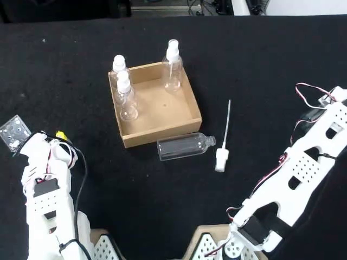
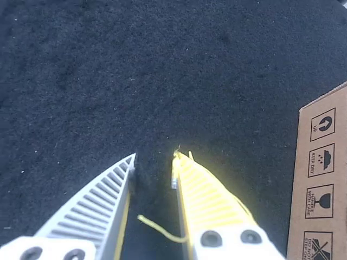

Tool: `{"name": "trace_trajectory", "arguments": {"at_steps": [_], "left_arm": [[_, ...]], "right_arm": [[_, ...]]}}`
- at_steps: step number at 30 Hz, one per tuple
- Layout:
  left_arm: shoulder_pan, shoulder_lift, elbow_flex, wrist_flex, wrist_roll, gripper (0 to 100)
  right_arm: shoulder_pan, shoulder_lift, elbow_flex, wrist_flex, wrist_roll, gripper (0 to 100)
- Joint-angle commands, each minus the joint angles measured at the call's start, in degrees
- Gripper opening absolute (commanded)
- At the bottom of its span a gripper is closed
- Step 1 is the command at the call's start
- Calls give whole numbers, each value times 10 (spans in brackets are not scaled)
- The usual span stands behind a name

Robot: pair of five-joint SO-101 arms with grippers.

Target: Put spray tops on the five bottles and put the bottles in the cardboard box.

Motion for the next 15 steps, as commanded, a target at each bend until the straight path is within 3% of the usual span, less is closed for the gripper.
{"name": "trace_trajectory", "arguments": {"at_steps": [1, 8, 15], "left_arm": [[-3, -9, -8, -14, -2, 95], [-5, -9, -7, -14, -2, 95], [-6, -9, -7, -14, -2, 95]], "right_arm": [[5, -87, -41, 71, 6, 10], [3, -166, -41, 153, 12, 10], [6, -215, -41, 207, 71, 10]]}}
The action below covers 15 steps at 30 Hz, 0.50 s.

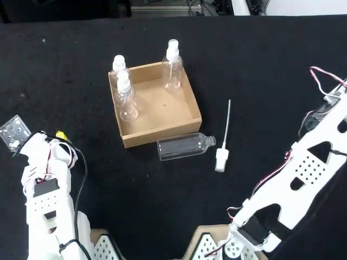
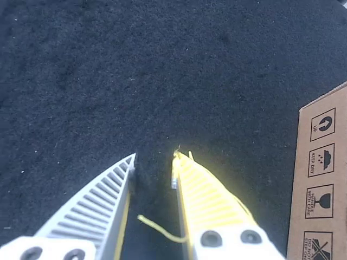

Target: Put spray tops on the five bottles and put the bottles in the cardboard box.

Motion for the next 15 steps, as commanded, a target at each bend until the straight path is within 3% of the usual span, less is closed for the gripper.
{"name": "trace_trajectory", "arguments": {"at_steps": [1, 10, 15], "left_arm": [[-6, -9, -7, -14, -2, 95], [-4, -9, -9, -14, -2, 95], [-4, -9, -9, -14, -2, 95]], "right_arm": [[10, -73, -41, 19, 11, 10], [27, -167, -31, 25, 11, 10], [34, -272, 82, 25, 11, 9]]}}
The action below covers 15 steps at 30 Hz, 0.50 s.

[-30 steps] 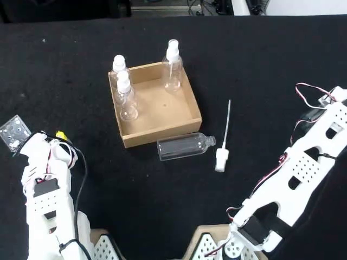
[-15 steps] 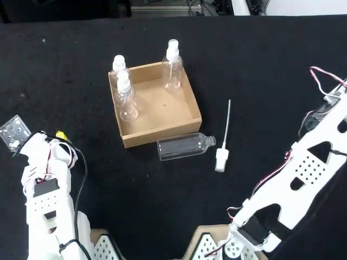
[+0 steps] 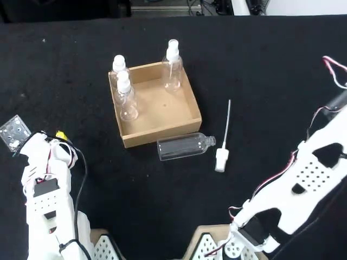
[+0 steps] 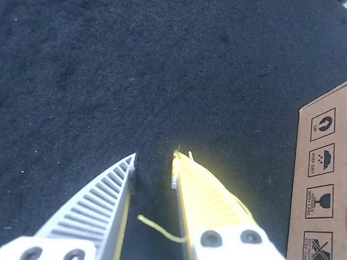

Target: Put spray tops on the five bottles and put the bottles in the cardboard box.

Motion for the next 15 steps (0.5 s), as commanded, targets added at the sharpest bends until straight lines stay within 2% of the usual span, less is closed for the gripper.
{"name": "trace_trajectory", "arguments": {"at_steps": [1, 8, 11, 15], "left_arm": [[-4, -9, -9, -14, -2, 95], [-5, -9, -7, -14, -2, 95], [-7, -9, -6, -14, -2, 95], [-7, -9, -5, -14, -2, 95]], "right_arm": [[18, -129, 102, 21, 4, 9], [-25, -383, 428, -11, 2, 9], [-46, -495, 593, -108, 0, 9], [-55, -641, 869, -330, 3, 9]]}}
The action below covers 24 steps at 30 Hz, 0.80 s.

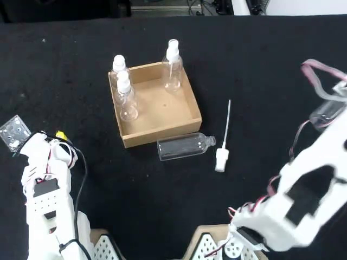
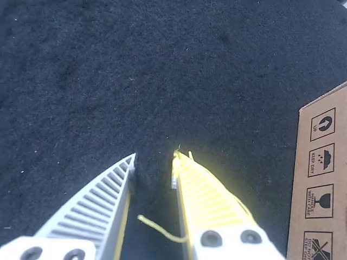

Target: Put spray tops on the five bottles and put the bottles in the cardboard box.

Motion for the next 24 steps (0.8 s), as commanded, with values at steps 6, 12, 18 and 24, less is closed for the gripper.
{"name": "trace_trajectory", "arguments": {"at_steps": [6, 12, 18, 24], "left_arm": [[-7, -9, -5, -14, -2, 95], [-7, -9, -5, -14, -2, 95], [-7, -9, -5, -14, -2, 95], [-7, -9, -5, -14, -2, 95]], "right_arm": [[-11, -289, 590, -563, 3, 10], [-11, -322, 811, -858, 55, 10], [-7, -273, 916, -1098, 60, 10], [-6, -116, 958, -1383, 60, 10]]}}
